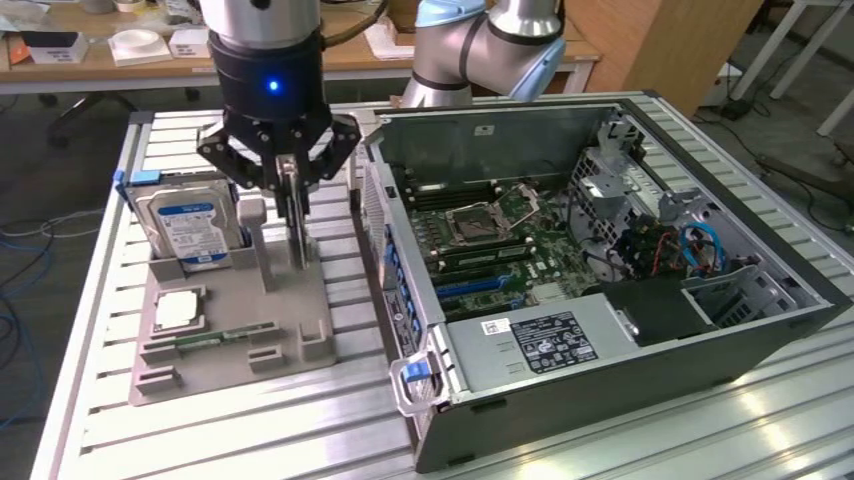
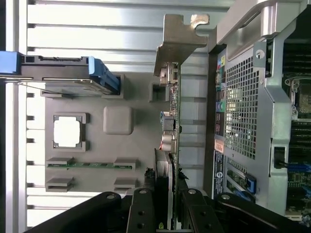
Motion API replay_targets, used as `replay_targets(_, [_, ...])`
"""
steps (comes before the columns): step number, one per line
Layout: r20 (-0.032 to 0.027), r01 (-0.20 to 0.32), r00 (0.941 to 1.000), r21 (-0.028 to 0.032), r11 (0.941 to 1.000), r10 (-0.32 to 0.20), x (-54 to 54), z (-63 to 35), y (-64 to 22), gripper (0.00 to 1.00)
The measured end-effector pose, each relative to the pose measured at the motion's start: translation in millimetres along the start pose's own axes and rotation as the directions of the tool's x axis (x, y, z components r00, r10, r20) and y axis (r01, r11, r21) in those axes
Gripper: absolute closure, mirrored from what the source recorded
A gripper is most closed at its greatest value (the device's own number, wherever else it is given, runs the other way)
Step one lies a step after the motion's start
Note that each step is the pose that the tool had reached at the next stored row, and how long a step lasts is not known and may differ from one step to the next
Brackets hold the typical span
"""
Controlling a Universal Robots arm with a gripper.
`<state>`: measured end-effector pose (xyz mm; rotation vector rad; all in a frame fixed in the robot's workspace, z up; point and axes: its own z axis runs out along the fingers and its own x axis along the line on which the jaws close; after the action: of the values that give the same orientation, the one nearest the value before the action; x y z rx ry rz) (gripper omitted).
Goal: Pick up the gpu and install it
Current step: 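Pick up the gpu and move the gpu toward the slot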
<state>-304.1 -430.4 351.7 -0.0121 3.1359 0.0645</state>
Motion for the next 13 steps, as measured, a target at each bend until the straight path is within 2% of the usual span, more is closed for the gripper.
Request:
replay_targets(4, [-0.0009, 0.000, 1.0000, 0.0001, 1.0000, 0.000, -1.0, -13.8, 0.5, 0.73])
replay_targets(13, [-0.0020, 0.000, 1.0000, 0.0000, 1.0000, 0.000, -2.7, -34.9, 1.3, 0.73])
